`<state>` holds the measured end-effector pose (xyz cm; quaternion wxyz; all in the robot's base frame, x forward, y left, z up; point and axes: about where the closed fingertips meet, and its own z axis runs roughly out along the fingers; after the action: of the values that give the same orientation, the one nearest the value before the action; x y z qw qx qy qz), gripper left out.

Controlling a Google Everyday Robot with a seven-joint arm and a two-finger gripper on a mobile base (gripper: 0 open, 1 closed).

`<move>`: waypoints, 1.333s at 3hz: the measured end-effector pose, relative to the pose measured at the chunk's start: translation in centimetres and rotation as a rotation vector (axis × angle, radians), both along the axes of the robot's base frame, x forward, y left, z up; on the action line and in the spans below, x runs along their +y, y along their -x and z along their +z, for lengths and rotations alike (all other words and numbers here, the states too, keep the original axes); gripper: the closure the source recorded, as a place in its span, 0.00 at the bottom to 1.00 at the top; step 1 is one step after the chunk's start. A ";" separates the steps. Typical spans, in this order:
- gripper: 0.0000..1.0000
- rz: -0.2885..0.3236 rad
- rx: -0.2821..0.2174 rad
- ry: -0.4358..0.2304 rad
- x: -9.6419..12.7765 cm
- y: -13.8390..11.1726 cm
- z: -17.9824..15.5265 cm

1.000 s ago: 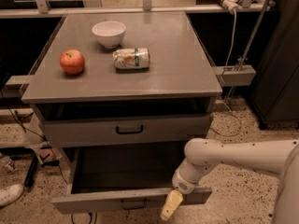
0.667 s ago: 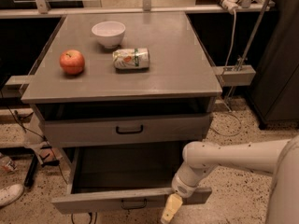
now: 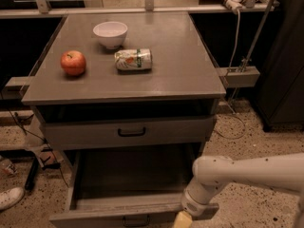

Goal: Open middle drawer

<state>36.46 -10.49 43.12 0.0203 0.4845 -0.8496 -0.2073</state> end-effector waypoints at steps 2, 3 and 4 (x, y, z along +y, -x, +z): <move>0.00 -0.083 0.035 -0.001 -2.7 5.9 2.1; 0.00 -0.083 0.036 -0.001 -2.7 5.9 2.1; 0.00 -0.114 0.098 0.000 -2.9 5.6 0.7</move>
Offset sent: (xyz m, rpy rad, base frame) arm -0.0671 -0.0322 0.0282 0.0058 0.0271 -0.1062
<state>30.88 -13.42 43.83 0.0500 0.4246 -0.8738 -0.2318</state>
